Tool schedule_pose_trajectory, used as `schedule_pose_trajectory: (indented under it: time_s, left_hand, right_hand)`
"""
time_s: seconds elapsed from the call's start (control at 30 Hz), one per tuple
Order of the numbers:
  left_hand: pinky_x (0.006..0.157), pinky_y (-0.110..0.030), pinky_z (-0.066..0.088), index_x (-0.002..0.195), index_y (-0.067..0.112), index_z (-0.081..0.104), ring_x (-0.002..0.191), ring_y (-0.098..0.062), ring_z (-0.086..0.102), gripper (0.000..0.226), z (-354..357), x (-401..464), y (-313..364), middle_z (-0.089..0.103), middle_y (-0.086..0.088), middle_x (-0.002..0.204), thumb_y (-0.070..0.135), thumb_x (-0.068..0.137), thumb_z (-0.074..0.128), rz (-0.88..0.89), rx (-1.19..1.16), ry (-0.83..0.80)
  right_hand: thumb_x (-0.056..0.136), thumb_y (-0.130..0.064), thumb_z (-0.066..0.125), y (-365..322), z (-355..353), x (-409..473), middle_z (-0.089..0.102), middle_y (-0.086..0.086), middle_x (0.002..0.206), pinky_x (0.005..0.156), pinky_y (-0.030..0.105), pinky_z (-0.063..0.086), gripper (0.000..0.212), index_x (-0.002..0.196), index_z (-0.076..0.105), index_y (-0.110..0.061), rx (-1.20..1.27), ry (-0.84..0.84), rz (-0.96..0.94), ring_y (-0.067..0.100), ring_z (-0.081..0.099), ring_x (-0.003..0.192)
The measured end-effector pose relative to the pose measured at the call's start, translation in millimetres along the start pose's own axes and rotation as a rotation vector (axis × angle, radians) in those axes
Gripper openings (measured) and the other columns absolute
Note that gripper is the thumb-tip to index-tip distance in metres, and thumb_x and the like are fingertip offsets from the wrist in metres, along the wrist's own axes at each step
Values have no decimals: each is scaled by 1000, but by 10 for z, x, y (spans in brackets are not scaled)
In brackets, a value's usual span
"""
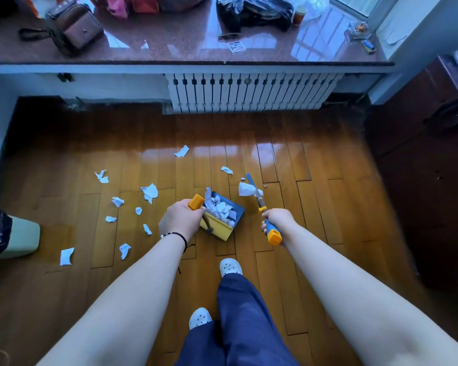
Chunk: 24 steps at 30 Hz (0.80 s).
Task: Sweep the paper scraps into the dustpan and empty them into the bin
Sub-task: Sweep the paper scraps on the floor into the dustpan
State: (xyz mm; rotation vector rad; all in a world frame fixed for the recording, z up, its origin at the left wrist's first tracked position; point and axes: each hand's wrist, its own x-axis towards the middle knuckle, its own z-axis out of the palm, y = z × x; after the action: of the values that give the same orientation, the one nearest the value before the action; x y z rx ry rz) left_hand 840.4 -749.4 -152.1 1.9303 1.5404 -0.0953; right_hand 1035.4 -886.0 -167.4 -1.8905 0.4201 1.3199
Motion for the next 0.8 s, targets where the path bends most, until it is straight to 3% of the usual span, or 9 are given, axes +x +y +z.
schedule_pose_trajectory:
  time_s: [0.23,0.5,0.67,0.8]
  left_hand:
    - [53,-23,38,77,25,62,68,-20,60,27,-49,629,487,63,6,70,48,90,57,-33,42,14]
    - [56,-24,42,83,25,66,69,-20,61,29,-178,1212,863,62,7,69,51,91,54,-9,164,45]
    - [53,-22,38,80,24,65,61,-16,59,27,-210,1482,1006,62,6,66,47,90,56,-55,158,23]
    - [52,-22,39,79,22,63,60,-16,57,26,-213,1614,1071,62,5,67,45,90,56,-51,166,31]
  right_hand:
    - [95,-9,51,-760,-89,601,57,10,78,46,26,50,22,116,57,-10,56,93,73,16,54,53]
    - [94,-10,53,-1456,77,1011,57,4,79,38,16,46,22,114,60,-18,105,91,123,13,54,52]
    - [95,-14,56,-1692,416,1182,57,5,76,37,16,46,11,105,60,-15,63,60,158,13,53,51]
    - [96,-11,49,-1744,592,1275,54,8,69,35,18,43,9,102,56,-12,-110,9,139,16,50,46]
